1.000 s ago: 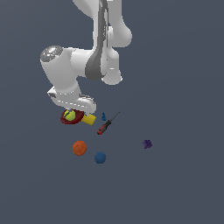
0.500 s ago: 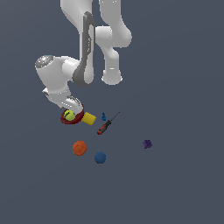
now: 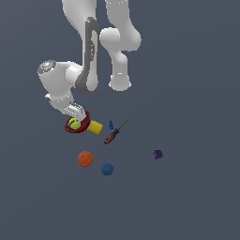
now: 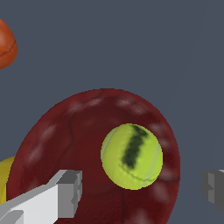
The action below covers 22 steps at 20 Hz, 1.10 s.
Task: Pick up a designated object from a clutter of objects.
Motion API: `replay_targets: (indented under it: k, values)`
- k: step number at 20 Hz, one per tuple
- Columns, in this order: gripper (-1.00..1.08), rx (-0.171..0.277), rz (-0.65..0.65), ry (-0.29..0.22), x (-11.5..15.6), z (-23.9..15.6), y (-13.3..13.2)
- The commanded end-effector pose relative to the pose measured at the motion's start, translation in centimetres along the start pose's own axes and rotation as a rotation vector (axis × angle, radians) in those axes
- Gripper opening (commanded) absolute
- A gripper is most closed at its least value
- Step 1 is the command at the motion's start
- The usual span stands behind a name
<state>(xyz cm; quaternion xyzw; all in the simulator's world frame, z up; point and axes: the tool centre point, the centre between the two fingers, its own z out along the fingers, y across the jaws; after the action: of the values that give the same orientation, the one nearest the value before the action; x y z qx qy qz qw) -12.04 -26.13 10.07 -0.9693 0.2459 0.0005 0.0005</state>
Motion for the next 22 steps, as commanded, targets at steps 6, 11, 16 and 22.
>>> replay_targets:
  k: [6,11,16,22]
  values:
    - [1.00,-0.001,0.001,0.000,-0.1,1.8,0.0]
    - [1.00,-0.001,0.002,0.001,-0.1,3.9,0.1]
    - [1.00,-0.001,0.002,0.001,-0.1,4.9,0.1]
    - [-1.00,-0.001,0.002,0.001,-0.1,4.9,0.1]
